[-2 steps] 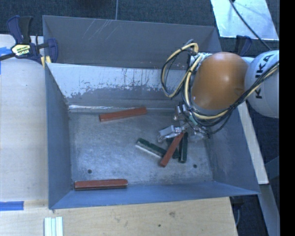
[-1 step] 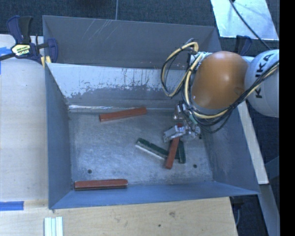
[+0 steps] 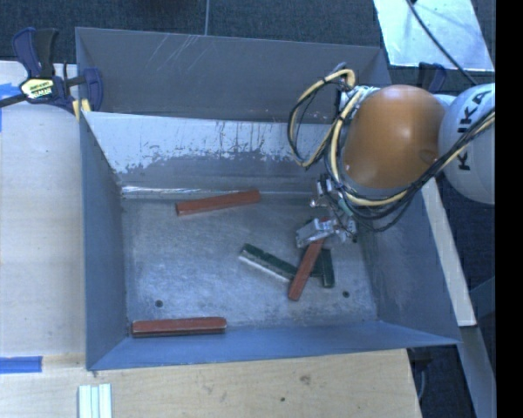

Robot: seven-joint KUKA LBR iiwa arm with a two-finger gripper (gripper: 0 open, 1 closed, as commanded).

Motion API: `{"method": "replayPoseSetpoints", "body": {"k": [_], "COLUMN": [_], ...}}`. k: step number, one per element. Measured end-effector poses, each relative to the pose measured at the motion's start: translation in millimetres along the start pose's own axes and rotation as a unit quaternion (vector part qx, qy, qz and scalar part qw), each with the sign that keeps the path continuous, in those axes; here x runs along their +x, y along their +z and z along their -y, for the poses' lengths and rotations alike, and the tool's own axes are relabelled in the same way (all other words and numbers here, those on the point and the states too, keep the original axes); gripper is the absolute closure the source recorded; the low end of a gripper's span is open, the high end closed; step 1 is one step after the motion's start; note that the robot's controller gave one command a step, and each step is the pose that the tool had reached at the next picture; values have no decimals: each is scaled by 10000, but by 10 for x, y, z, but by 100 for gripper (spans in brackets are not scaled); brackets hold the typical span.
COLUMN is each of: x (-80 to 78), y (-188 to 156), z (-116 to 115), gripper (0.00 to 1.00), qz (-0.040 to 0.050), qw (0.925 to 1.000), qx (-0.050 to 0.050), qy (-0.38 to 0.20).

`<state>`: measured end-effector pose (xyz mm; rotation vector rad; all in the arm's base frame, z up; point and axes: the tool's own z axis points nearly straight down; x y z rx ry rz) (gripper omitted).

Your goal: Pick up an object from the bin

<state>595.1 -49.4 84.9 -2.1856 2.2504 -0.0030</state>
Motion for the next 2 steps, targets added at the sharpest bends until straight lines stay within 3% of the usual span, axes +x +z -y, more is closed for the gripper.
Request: {"method": "replayPoseSetpoints", "body": {"k": [1,2], "x": [-2,-6], "y": [-393,-1180], "z": [14,39], "gripper": [100,100], "qz": [-4,-7], "qw": [10000,10000], "qx": [6,26], "qy": [12,21]}}
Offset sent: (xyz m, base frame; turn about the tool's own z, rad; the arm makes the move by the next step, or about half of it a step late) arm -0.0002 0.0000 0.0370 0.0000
